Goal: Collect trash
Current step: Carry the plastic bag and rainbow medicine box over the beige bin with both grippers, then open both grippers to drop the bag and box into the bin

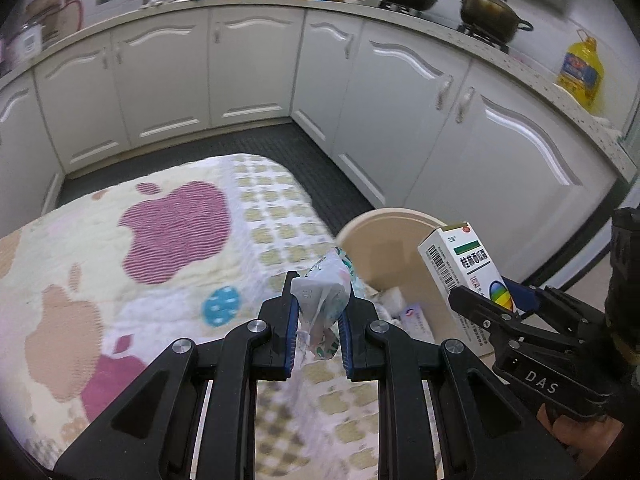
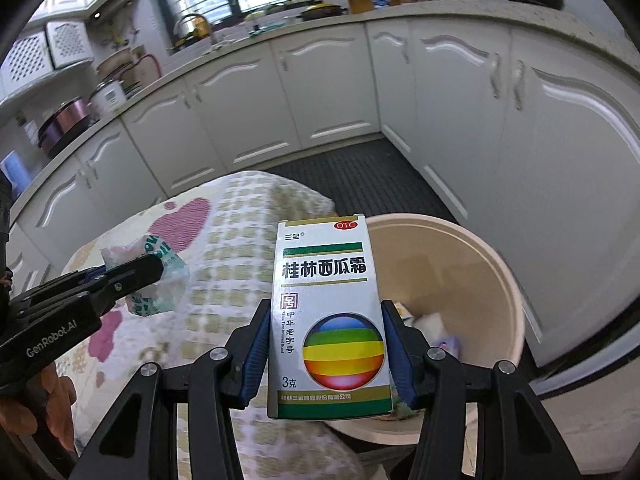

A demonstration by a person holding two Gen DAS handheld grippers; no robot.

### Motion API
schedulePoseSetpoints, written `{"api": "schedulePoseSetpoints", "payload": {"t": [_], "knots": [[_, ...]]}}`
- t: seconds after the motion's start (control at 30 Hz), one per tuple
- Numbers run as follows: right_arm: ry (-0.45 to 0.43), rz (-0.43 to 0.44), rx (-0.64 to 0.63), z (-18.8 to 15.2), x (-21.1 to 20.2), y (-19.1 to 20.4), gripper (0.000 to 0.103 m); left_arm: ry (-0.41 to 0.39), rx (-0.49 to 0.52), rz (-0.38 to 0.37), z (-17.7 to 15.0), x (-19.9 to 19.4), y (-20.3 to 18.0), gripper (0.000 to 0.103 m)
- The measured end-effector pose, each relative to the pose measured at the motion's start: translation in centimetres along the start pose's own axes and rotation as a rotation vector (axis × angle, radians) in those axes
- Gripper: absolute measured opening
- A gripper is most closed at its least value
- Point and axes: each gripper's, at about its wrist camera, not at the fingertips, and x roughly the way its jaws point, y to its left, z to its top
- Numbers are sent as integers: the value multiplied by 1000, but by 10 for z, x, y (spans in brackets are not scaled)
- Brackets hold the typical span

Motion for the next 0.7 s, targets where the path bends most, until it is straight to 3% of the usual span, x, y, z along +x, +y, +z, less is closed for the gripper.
{"api": "schedulePoseSetpoints", "payload": {"t": [0.53, 0.7], "knots": [[83, -75, 130, -2, 36, -78, 51, 121, 15, -130, 10, 74, -60, 15], [114, -84, 158, -4, 50, -92, 52, 163, 34, -140, 8, 97, -74, 16]]}}
